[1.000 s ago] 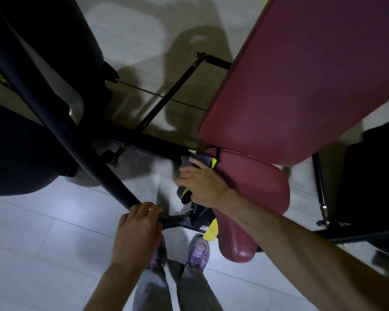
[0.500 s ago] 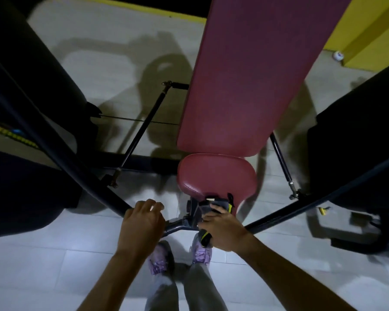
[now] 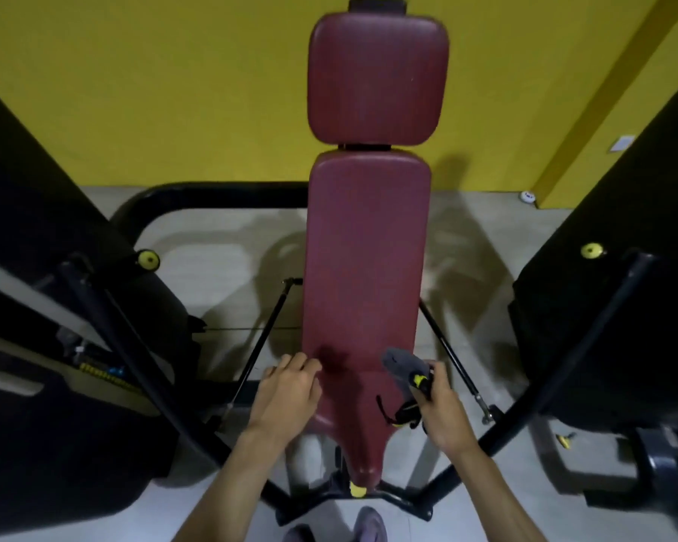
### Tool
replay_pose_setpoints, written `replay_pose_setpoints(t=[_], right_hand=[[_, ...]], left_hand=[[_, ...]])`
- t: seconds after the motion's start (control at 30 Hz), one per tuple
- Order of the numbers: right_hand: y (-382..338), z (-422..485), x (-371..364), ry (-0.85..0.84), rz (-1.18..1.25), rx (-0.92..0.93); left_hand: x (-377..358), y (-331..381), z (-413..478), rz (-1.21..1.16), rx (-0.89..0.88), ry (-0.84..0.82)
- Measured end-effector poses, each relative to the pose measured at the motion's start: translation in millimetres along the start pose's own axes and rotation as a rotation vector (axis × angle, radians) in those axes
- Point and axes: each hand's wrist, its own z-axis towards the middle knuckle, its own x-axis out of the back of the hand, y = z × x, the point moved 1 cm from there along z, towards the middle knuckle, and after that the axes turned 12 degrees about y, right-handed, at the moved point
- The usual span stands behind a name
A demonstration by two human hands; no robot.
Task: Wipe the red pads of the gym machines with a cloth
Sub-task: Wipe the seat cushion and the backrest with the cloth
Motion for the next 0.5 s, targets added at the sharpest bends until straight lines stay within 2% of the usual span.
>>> replay_pose_setpoints(t=[0.2,0.4,0.5], right_hand=[[-60,32,62,0.227,0.460,-0.085],[-117,65,94,0.313,0.828,-0.261],[-146,84,102,0.300,1.021,-0.365]], left_hand=[[47,32,58,0.005,-0.025,0.169],[99,51,115,0.071,-0.048,0.214],[123,55,148,0.090,-0.039,0.206]])
